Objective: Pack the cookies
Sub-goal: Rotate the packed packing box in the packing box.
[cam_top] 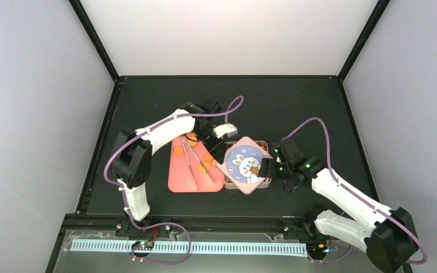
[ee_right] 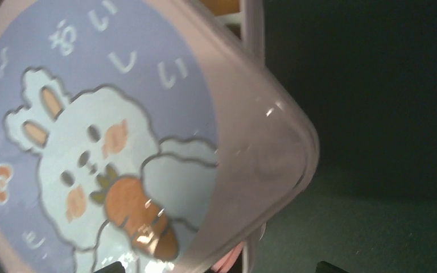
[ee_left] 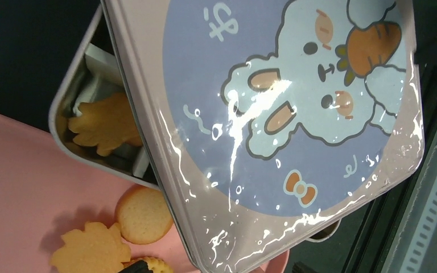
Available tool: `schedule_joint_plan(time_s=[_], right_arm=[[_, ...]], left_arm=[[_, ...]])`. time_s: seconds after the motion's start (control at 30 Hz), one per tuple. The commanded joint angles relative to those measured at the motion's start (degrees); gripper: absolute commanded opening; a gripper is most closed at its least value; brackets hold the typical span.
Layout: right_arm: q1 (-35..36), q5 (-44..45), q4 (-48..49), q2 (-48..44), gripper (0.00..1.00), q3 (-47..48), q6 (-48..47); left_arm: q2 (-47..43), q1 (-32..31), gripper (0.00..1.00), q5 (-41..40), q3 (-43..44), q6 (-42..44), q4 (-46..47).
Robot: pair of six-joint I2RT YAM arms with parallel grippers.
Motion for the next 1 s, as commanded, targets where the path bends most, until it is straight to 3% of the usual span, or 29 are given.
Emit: schedule_joint_plan(time_s=[0.0,0.53,0.97], right_arm=[[-4.90,-3.35,4.61,3.90,0.87,1.79,-4.11],[-12.72,-8.14,8.59,16.28,0.51,8.39,-8.15],[-14.51,-6.48,8.89,27.36,0.37,16.47,-11.80]], left_arm=[[0.22,-0.91,0.65,-0.37,-1.34,1.19,0.30],[1.26,-4.03,0.62,1.34,-3.58,1.40,1.11],[0.18,-6.01,0.62,3.88,-4.20,2.28,0.75]])
